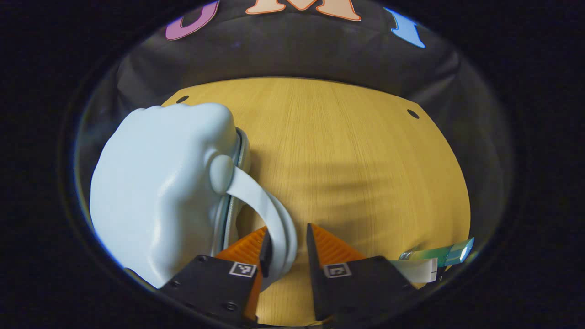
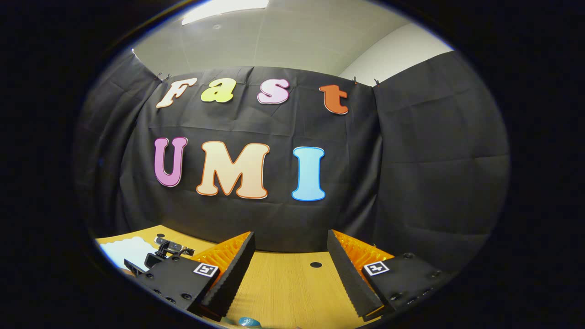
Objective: First open the suitcase, pack the skin care products into it, and then close the suitcase.
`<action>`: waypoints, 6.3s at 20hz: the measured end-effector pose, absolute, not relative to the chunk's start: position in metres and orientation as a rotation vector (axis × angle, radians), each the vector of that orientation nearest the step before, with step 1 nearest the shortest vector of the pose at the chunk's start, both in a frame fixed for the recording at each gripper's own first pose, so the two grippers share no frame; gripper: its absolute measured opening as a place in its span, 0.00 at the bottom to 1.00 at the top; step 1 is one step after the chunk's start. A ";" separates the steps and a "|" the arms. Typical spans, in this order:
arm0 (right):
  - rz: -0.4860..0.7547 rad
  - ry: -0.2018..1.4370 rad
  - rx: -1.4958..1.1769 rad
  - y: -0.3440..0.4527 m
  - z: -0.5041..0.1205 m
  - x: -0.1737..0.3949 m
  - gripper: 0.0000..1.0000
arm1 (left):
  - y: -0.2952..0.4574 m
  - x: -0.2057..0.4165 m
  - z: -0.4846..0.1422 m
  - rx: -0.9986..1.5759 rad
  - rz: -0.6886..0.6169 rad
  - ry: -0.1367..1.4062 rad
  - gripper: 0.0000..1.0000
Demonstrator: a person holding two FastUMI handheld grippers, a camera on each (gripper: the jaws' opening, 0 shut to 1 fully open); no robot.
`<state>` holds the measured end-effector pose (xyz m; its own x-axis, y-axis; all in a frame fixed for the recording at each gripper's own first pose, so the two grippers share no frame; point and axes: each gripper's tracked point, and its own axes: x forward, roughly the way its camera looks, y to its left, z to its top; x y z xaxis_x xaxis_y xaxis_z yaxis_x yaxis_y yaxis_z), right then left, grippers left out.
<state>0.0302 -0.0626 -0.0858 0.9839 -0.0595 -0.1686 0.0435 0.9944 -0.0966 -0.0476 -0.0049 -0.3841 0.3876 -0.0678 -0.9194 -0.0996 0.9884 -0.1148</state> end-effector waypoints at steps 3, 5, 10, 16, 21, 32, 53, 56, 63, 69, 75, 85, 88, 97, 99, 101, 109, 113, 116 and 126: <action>-0.049 0.166 -0.084 -0.062 -0.085 0.030 0.99 | -0.005 -0.050 -0.382 -0.171 -0.022 1.202 0.24; -0.043 0.162 -0.077 -0.059 -0.085 0.031 0.99 | -0.005 -0.046 -0.373 -0.156 -0.040 1.182 0.16; -0.018 0.133 -0.065 -0.051 -0.076 0.032 0.99 | -0.005 -0.044 -0.356 -0.062 -0.041 1.143 0.01; 0.011 0.118 -0.028 -0.039 -0.074 0.035 0.99 | 0.004 -0.036 -0.313 -0.044 -0.044 1.053 0.00; 0.053 0.101 0.001 -0.018 -0.071 0.041 0.99 | 0.040 -0.019 -0.250 -0.076 -0.032 0.961 0.00; 0.139 0.071 0.002 0.066 -0.060 0.052 0.99 | 0.188 0.003 -0.158 -0.181 0.077 0.733 0.00; 0.172 0.079 -0.034 0.235 -0.081 0.075 0.99 | 0.436 -0.007 -0.206 -0.124 0.292 0.734 0.00; 0.170 0.084 -0.047 0.244 -0.084 0.078 0.99 | 0.464 -0.011 -0.229 -0.108 0.334 0.765 0.00; 0.165 0.104 -0.071 0.255 -0.093 0.081 0.99 | 0.520 -0.033 -0.291 -0.124 0.426 0.846 0.00; 0.166 0.115 -0.094 0.257 -0.097 0.077 0.99 | 0.530 -0.045 -0.355 -0.206 0.486 0.938 0.00; 0.169 0.123 -0.102 0.247 -0.097 0.073 0.96 | 0.547 -0.052 -0.355 -0.164 0.618 0.829 0.42; 0.198 0.088 -0.050 0.188 -0.080 0.074 0.99 | 0.452 -0.026 -0.177 -0.032 0.588 0.356 0.99; 0.201 0.078 -0.016 0.163 -0.074 0.071 1.00 | 0.391 -0.021 -0.139 -0.016 0.525 0.294 0.97; 0.167 0.043 -0.018 0.081 -0.057 0.061 1.00 | 0.229 0.011 -0.112 -0.028 0.314 0.248 0.97; 0.153 0.037 -0.029 0.061 -0.055 0.057 0.99 | 0.200 0.010 -0.115 -0.030 0.275 0.257 0.97; 0.140 0.031 -0.036 0.043 -0.052 0.052 0.99 | 0.168 0.008 -0.117 -0.040 0.232 0.268 0.97; 0.132 0.049 -0.048 -0.018 -0.057 0.024 0.99 | 0.058 -0.007 -0.153 -0.063 0.109 0.349 0.97; 0.135 0.067 -0.058 -0.045 -0.062 0.012 0.99 | 0.005 -0.013 -0.178 -0.078 0.055 0.397 0.97; 0.124 0.073 -0.065 -0.064 -0.064 0.006 0.99 | -0.031 -0.016 -0.200 -0.089 0.008 0.441 0.99; 0.091 0.146 -0.082 -0.095 -0.091 -0.002 0.99 | -0.089 -0.034 -0.293 -0.111 -0.081 0.646 0.98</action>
<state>-0.0016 -0.0952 -0.0906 0.9851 0.0849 -0.1493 -0.0969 0.9925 -0.0750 -0.0336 -0.0888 -0.2931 0.7956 -0.1102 -0.5957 0.0412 0.9909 -0.1283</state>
